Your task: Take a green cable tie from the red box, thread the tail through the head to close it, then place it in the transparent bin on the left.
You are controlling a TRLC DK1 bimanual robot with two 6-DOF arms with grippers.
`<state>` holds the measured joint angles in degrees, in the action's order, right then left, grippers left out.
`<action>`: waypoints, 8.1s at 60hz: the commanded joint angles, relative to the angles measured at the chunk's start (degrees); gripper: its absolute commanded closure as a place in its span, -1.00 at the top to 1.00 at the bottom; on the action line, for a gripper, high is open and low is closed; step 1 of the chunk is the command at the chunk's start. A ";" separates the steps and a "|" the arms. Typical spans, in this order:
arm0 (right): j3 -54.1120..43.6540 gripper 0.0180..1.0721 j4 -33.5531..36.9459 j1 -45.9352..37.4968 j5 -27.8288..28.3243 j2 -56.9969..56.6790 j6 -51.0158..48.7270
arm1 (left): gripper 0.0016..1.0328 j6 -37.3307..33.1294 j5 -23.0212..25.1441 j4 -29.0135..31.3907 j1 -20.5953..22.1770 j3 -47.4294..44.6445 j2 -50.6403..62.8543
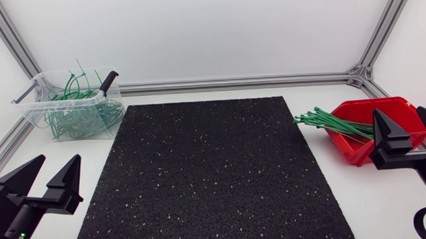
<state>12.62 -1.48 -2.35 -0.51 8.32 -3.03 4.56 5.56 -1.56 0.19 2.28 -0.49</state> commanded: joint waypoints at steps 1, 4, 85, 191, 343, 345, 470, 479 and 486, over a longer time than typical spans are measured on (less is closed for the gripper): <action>4.52 0.93 0.60 0.06 -0.54 6.01 0.65 | 0.92 1.07 -0.03 0.60 0.25 -2.46 -0.21; 7.15 0.93 2.18 -0.11 -1.16 9.61 0.65 | 0.92 1.07 -0.03 0.60 0.25 -2.37 -0.21; 48.81 0.64 44.28 -3.71 15.37 68.50 -57.35 | 0.92 1.07 -0.03 0.77 0.34 -2.37 -0.21; 49.78 -0.73 33.73 -4.24 18.79 83.97 -75.90 | 0.92 1.07 -0.03 1.04 1.13 -2.28 -0.04; 57.60 -0.88 33.64 34.08 16.77 48.37 -17.28 | 0.92 1.07 -0.29 1.04 1.66 -2.28 -0.12; 57.60 -0.88 33.03 34.96 16.86 49.43 -16.13 | 0.92 1.07 -0.29 1.04 1.66 -2.37 -0.12; 42.13 -0.88 -3.36 32.50 27.41 76.23 19.29 | 0.92 1.16 -0.82 1.47 3.68 -2.28 0.05; 38.09 -0.88 -3.27 31.53 27.14 73.42 17.27 | 0.92 1.16 -0.82 1.47 3.77 -2.28 0.05; 36.42 -0.88 -3.53 30.83 27.06 72.28 16.65 | 0.92 1.16 -0.82 1.47 3.68 -2.28 -0.04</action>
<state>50.92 -4.16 29.12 26.74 82.26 14.52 4.56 5.06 -1.39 3.57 2.28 -0.49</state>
